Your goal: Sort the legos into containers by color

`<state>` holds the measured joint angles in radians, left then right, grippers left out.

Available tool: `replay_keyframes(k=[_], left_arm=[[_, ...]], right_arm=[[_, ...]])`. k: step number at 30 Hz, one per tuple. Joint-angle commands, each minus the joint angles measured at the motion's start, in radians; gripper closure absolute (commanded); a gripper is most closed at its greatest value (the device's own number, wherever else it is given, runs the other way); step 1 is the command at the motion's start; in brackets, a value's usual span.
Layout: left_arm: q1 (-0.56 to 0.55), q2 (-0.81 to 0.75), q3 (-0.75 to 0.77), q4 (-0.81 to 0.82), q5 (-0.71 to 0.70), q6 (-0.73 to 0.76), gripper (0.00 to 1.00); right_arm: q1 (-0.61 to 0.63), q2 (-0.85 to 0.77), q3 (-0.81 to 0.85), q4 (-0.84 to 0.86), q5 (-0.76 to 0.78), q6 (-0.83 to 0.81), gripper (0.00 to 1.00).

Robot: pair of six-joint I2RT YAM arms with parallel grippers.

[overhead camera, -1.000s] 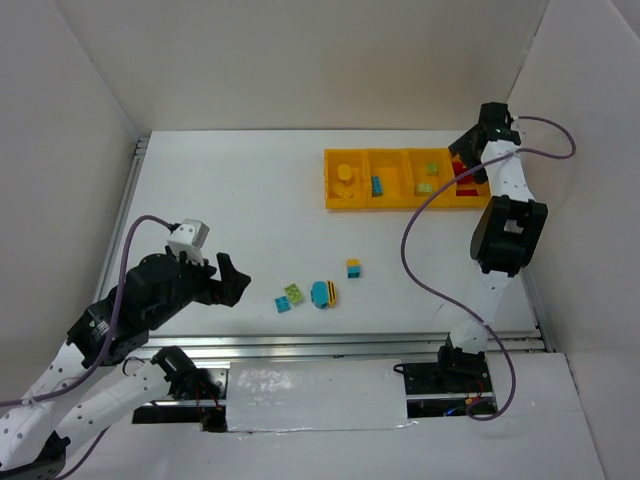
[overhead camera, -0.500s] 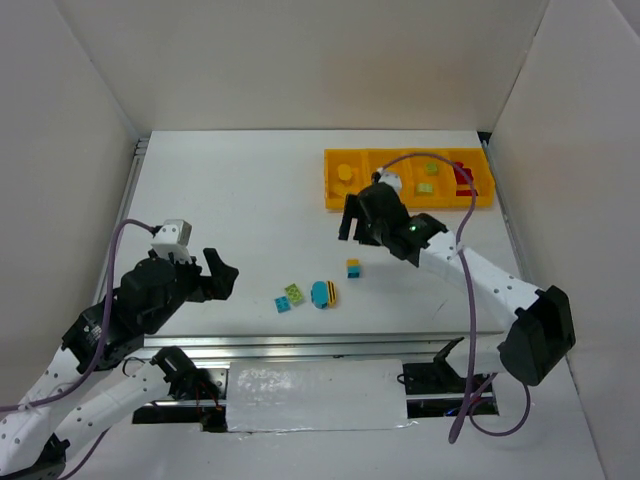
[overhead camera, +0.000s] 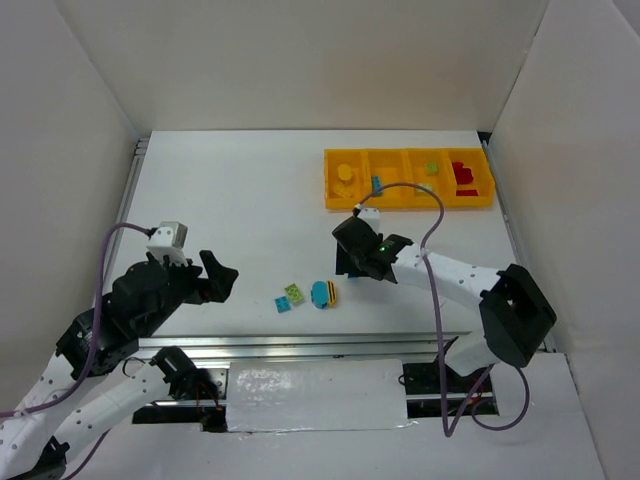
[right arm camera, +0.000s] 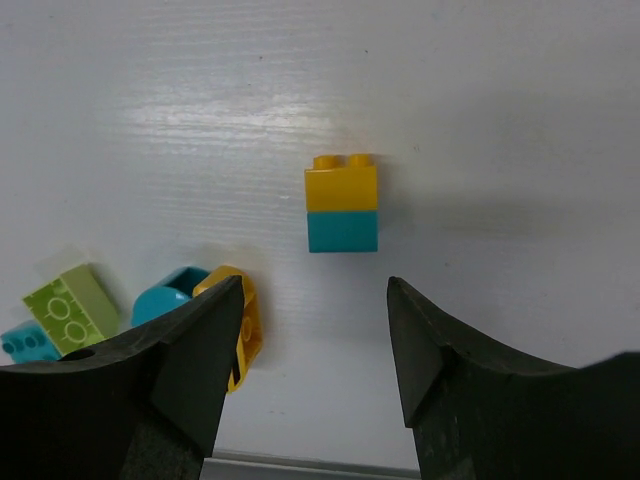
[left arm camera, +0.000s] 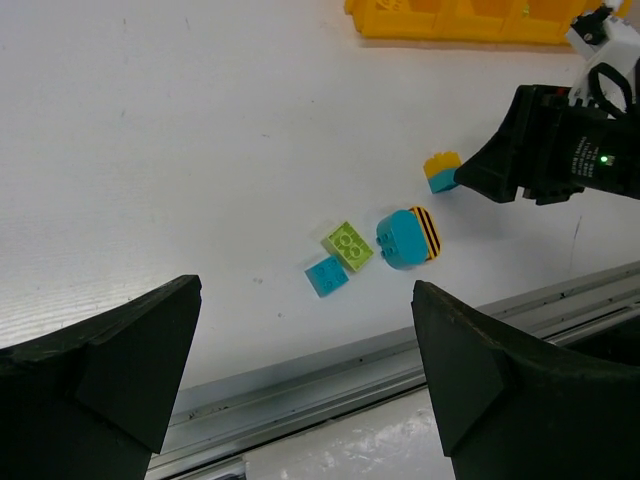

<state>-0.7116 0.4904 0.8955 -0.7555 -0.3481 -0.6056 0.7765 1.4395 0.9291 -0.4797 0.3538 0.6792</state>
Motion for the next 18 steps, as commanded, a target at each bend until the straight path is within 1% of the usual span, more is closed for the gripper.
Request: replay_keyframes(k=[1, 4, 8, 11, 15, 18], left_arm=[[0.003, -0.001, 0.002, 0.042, 0.023, 0.013, 0.0], [0.003, 0.002, -0.001, 0.044, 0.034, 0.017, 0.01], [0.001, 0.001, -0.001, 0.047, 0.041, 0.021, 0.01], [0.001, -0.006, -0.003, 0.048, 0.044, 0.023, 0.0], [0.001, -0.009, -0.003, 0.053, 0.054, 0.026, 0.0], [0.001, -0.012, -0.003, 0.053, 0.057, 0.027, 0.01]], right_arm=[[0.007, 0.063, 0.008, 0.061, 0.08, -0.006, 0.34], [-0.005, 0.113, 0.031, 0.064, 0.106, -0.02, 0.34], [-0.02, 0.173, 0.036, 0.092, 0.067, -0.036, 0.36], [-0.032, 0.197, 0.034, 0.101, 0.065, -0.038, 0.36], [-0.075, 0.214, 0.011, 0.162, 0.011, -0.066, 0.39], [-0.085, 0.231, 0.008, 0.185, -0.01, -0.084, 0.43]])
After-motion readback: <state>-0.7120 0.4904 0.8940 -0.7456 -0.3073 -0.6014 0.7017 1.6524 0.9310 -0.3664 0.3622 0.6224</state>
